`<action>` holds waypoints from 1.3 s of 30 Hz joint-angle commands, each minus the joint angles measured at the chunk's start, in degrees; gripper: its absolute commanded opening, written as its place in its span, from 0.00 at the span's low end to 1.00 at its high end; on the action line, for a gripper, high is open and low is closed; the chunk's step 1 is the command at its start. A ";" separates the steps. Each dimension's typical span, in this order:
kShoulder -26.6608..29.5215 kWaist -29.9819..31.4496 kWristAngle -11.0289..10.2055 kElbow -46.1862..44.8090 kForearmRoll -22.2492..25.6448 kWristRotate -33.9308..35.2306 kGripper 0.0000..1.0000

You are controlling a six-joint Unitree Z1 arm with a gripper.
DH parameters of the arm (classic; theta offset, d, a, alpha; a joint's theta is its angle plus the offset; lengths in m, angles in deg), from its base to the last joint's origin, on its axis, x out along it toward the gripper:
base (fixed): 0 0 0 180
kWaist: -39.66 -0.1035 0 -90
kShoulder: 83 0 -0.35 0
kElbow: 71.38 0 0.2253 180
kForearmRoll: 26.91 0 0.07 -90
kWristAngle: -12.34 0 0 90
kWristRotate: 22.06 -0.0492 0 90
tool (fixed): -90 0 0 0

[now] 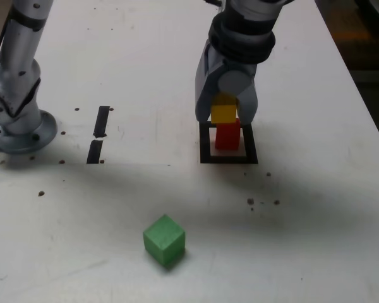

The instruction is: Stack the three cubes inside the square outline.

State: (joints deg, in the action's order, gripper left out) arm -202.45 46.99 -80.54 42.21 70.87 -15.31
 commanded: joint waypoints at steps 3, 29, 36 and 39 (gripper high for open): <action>-0.30 -0.45 -0.03 -0.40 -0.38 -0.19 0.25; -2.24 -1.16 0.58 -0.98 -2.45 -1.73 0.26; -2.52 -1.23 0.68 -1.08 -3.48 -2.20 0.35; -2.55 -1.26 0.62 -1.05 -3.49 -2.28 0.37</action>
State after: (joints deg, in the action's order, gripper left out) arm -204.75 45.83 -79.91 41.22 67.39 -17.48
